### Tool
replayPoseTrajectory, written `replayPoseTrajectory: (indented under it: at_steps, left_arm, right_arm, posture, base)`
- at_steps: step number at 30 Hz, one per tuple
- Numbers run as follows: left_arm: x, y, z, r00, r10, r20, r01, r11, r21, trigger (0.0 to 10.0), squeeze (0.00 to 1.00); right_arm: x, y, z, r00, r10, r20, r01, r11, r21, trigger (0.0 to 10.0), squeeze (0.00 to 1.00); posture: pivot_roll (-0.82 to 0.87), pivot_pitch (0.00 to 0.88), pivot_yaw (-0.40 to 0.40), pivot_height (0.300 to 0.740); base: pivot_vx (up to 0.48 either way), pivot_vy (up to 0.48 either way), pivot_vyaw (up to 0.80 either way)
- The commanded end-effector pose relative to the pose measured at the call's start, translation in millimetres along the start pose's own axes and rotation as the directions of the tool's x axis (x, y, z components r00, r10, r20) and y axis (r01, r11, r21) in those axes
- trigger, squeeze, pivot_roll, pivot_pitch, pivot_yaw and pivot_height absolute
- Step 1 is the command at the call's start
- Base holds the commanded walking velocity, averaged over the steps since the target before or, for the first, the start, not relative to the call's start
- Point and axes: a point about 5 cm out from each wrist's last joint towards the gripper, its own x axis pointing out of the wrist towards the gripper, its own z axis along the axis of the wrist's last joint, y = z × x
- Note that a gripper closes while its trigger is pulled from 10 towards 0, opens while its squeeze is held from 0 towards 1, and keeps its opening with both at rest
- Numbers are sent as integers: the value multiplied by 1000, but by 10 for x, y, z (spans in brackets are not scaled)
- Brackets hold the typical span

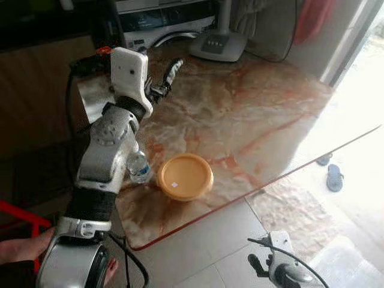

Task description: Restocking fridge

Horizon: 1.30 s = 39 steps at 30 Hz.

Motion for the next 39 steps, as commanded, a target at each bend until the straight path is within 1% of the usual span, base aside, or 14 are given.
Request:
replayPoseTrajectory:
  at_steps: [1,2,5,7,11,13,14,15,17,20,28,31,36,39]
  left_arm:
    - [-35,29,2,987,-76,-145,75,997,-10,10000,0]
    - [-67,112,-6,966,-65,-251,61,998,-24,10000,0]
    - [-121,151,-3,914,-109,-391,93,994,-61,10000,0]
    - [-154,140,0,888,-149,-435,132,989,-69,10000,0]
    - [-321,49,-6,778,-321,-540,361,932,-34,10000,0]
    - [-378,12,-30,737,-372,-564,408,911,-67,10000,0]
    - [-411,-14,-70,710,-394,-584,419,902,-99,10000,0]
    - [-411,-14,-70,710,-394,-584,419,902,-99,10000,0]
    - [-455,-44,-106,674,-409,-615,428,895,-127,10000,0]
    - [-501,41,-206,629,-344,-697,401,912,-89,10000,0]
    - [-646,138,-360,565,-306,-767,392,917,-78,10000,0]
    - [-657,203,-366,569,-285,-771,353,932,-85,10000,0]
    - [-733,250,-404,541,-290,-789,347,932,-105,10000,0]
    - [-739,313,-430,553,-249,-795,315,946,-77,10000,0]
  right_arm:
    - [1,11,-21,1000,6,-14,-6,1000,-8,10000,0]
    - [1,12,-24,1000,8,-18,-9,1000,-12,10000,0]
    - [1,14,-25,1000,11,-19,-11,1000,-17,10000,0]
    - [2,16,-24,1000,11,-19,-12,1000,-17,10000,0]
    - [3,23,-27,1000,13,-22,-14,1000,-23,10000,0]
    - [4,25,-28,1000,15,-24,-16,999,-29,10000,0]
    - [4,28,-32,1000,15,-25,-16,999,-29,10000,0]
    - [4,28,-32,1000,15,-25,-16,999,-29,10000,0]
    - [4,33,-39,1000,16,-26,-17,999,-29,10000,0]
    - [5,38,-46,999,19,-30,-20,999,-31,10000,0]
    - [5,50,-62,999,25,-35,-26,999,-38,10000,0]
    - [5,49,-63,999,25,-36,-26,999,-40,10000,0]
    - [5,45,-61,999,25,-38,-27,999,-45,10000,0]
    - [3,39,-56,999,26,-38,-28,999,-47,10000,0]
  posture:
    - [-40,72,-2,740]
    - [-32,72,3,740]
    - [-16,69,12,740]
    - [-14,69,13,740]
    - [-2,59,27,740]
    - [-2,59,27,740]
    - [-3,51,31,740]
    - [-3,51,31,740]
    - [-6,49,34,740]
    - [-6,44,38,740]
    - [-11,36,45,740]
    - [-8,38,45,740]
    - [-9,44,42,740]
    - [-4,49,38,740]
  base:
    - [0,0,0]
    - [0,0,0]
    - [0,0,0]
    - [0,0,0]
    - [0,0,0]
    - [0,0,0]
    - [0,0,0]
    - [0,0,0]
    - [0,0,0]
    - [0,0,0]
    - [0,0,0]
    - [0,0,0]
    - [0,0,0]
    - [0,0,0]
